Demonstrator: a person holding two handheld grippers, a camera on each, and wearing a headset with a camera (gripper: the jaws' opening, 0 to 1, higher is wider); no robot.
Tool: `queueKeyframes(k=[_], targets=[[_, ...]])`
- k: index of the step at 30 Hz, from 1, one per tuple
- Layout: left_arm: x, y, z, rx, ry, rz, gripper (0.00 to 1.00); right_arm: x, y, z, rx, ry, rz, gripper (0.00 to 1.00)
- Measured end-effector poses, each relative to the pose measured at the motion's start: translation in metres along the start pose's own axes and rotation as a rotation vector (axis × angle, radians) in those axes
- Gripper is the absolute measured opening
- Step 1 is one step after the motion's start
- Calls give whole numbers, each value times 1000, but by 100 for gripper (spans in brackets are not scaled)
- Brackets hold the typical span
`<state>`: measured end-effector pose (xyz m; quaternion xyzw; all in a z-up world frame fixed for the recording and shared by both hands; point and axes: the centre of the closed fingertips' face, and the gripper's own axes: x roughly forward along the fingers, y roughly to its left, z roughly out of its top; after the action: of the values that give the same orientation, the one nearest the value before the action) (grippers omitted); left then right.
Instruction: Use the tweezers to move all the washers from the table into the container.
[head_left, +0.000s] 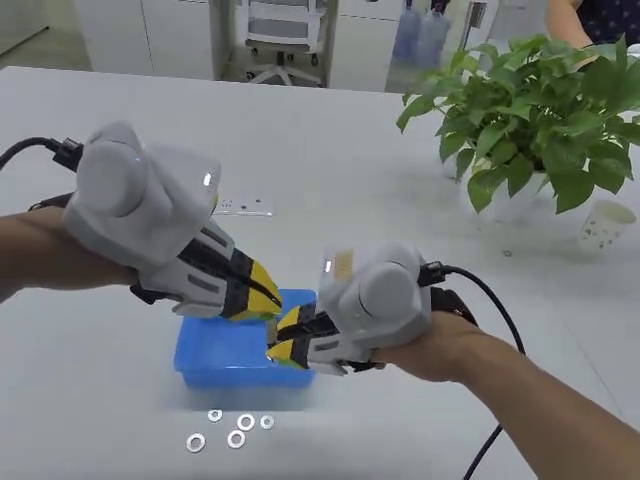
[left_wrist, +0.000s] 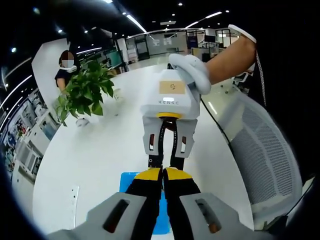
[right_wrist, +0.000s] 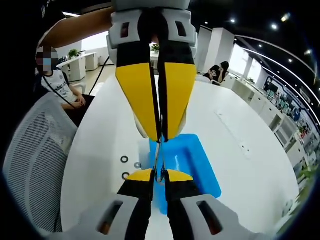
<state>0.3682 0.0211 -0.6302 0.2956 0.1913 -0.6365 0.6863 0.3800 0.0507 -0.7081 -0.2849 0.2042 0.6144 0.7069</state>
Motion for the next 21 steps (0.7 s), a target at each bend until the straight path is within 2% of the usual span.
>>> queueKeyframes(k=[12, 21], targets=[[6, 20, -10, 10, 18, 18, 5, 11, -22, -5, -3, -2, -1, 10], [19, 34, -22, -4, 23, 17, 5, 21, -34, -19, 13, 4, 2, 10]])
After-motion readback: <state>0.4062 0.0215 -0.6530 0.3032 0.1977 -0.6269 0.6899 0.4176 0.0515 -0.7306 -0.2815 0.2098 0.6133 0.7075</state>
